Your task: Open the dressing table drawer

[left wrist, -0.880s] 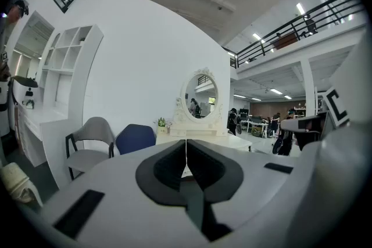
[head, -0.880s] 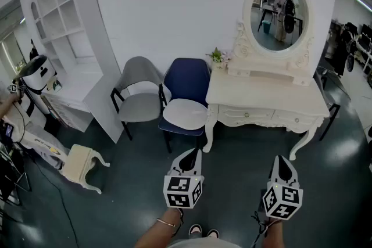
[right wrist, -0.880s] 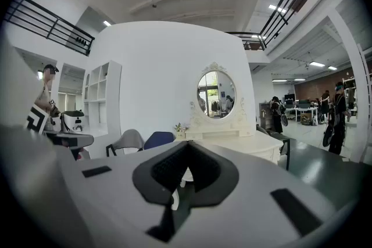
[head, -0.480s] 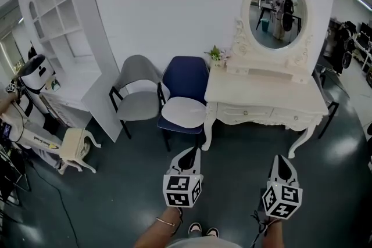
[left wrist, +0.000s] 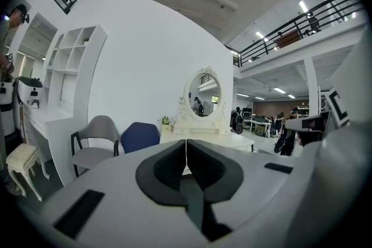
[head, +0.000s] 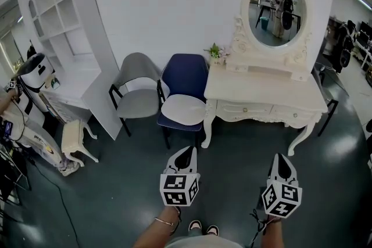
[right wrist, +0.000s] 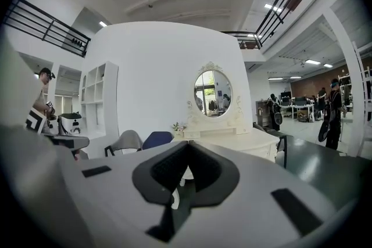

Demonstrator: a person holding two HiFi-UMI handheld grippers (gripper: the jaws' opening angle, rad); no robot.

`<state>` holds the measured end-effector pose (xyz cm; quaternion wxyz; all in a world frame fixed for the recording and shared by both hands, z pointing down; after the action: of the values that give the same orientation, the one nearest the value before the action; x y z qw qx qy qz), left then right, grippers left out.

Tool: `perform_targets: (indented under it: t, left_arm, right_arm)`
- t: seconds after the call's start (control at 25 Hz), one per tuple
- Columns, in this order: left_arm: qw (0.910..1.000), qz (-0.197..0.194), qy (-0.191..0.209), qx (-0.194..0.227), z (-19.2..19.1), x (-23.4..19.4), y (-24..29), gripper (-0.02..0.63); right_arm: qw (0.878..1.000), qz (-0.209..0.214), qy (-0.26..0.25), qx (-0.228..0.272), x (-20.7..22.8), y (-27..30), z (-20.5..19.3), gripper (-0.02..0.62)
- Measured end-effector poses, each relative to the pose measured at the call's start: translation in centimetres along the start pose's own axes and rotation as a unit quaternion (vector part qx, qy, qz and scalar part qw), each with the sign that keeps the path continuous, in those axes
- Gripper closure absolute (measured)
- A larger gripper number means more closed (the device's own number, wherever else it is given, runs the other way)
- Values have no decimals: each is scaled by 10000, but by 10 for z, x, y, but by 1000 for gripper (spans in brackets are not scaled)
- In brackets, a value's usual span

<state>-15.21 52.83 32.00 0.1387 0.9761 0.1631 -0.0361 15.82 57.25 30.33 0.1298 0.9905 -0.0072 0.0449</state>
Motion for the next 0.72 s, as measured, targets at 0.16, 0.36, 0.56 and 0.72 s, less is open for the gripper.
perform_targets:
  t: [0.16, 0.36, 0.56, 0.72]
  left_arm:
    - [10000, 56, -10, -12, 0, -3, -4, 584]
    - [9999, 99, -21, -54, -2, -5, -6, 584]
    - [9999, 128, -39, -92, -3, -8, -7, 584]
    - [9998, 148, -58, -92, -2, -13, -5, 584]
  right_arm:
    - [10000, 15, 6, -7, -1, -2, -1, 537]
    - [10000, 19, 27, 2, -2, -4, -1, 532]
    - [10000, -1, 18, -16, -3, -7, -1, 505]
    - [10000, -35, 9, -24, -5, -6, -1, 481]
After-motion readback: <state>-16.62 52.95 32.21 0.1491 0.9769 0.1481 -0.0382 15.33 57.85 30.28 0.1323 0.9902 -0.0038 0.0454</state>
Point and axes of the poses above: the fingertips, and each gripper's own axes: y forward along the fingers, x to its right, z out of its top, the point moved 8 cm from there along -y, backward along the fingers, and after that the axes turned 5 degrees about -x, right-handed, at the moved point
